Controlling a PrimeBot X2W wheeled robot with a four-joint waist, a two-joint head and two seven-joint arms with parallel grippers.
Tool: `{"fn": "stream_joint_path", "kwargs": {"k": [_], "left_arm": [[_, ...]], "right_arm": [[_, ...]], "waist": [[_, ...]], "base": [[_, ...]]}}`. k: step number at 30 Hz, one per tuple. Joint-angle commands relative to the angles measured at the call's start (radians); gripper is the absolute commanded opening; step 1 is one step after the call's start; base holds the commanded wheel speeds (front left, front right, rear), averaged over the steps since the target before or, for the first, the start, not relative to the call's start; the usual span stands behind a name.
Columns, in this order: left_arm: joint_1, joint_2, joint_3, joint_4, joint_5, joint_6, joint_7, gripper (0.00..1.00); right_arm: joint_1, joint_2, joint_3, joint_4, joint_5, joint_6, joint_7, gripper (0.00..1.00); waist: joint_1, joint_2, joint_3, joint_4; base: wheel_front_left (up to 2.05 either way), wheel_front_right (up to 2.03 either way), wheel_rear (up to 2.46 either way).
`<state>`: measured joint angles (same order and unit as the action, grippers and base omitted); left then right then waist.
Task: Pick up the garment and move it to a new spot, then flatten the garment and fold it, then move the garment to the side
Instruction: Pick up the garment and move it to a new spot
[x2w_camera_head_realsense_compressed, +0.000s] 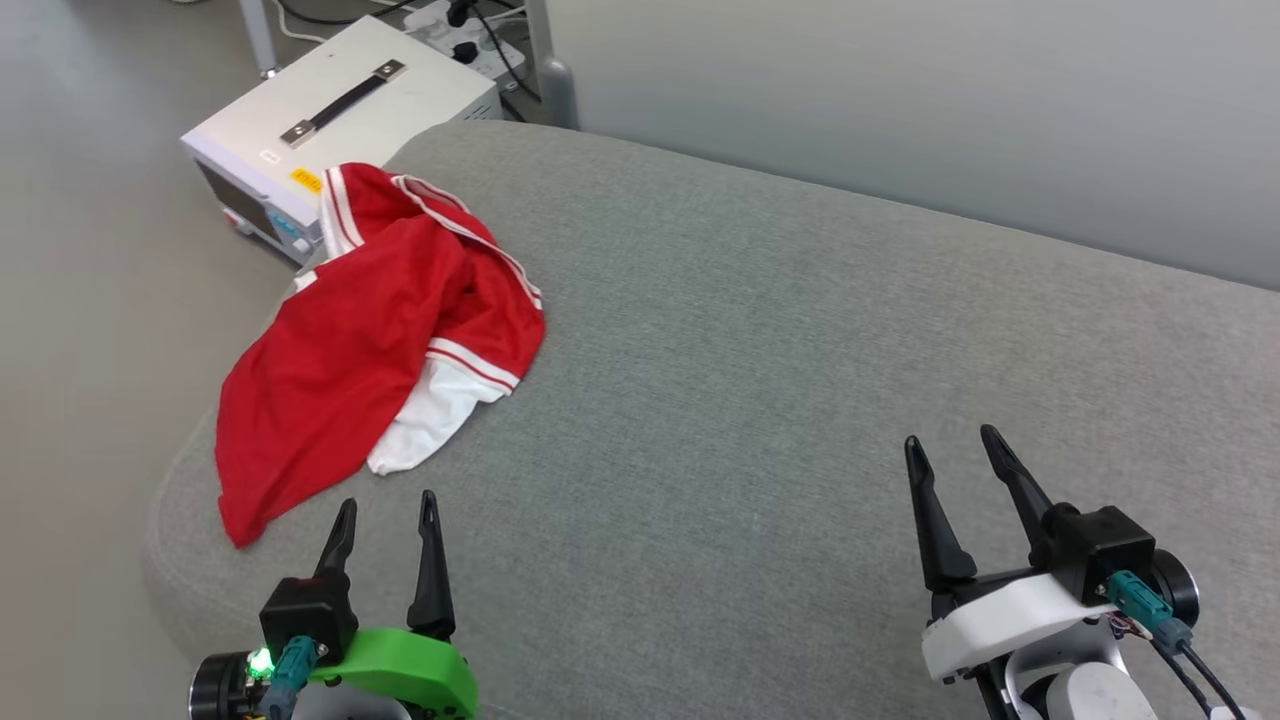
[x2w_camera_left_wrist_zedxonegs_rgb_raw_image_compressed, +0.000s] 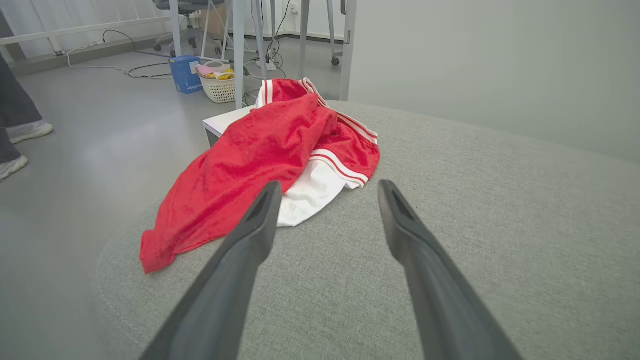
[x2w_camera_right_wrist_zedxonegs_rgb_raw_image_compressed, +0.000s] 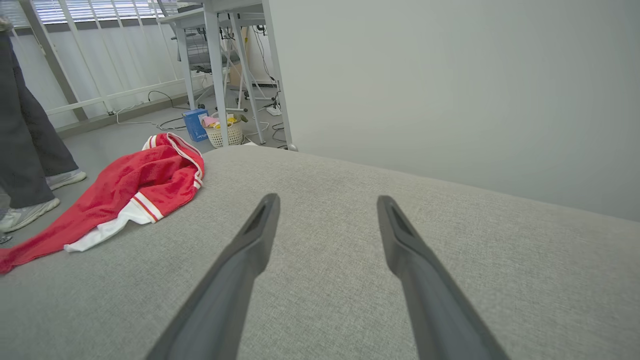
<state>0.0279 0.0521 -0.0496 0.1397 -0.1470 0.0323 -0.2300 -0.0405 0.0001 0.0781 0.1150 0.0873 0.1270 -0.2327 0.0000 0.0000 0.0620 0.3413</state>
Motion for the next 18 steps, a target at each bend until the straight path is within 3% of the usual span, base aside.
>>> {"fn": "stream_joint_path", "kwargs": {"k": [1,10,18], "left_arm": [[-0.016,-0.002,-0.003,0.004,0.0,0.009,-0.013,1.0],[-0.011,-0.002,-0.01,0.014,0.003,0.015,-0.031,1.0],[-0.008,-0.002,-0.005,-0.004,0.009,0.027,-0.032,1.0]], "right_arm": [[-0.016,0.0,0.005,0.008,0.007,0.003,-0.01,1.0],[-0.019,0.0,0.04,0.034,0.02,0.004,-0.028,1.0],[-0.024,0.0,0.043,0.05,0.016,0.004,-0.029,1.0]], "waist": [[0.0,0.0,0.01,0.069],[0.0,0.0,0.009,0.152],[0.0,0.0,0.008,0.163]], "base": [[0.0,0.0,0.0],[0.0,0.0,0.0],[0.0,0.0,0.0]]}}
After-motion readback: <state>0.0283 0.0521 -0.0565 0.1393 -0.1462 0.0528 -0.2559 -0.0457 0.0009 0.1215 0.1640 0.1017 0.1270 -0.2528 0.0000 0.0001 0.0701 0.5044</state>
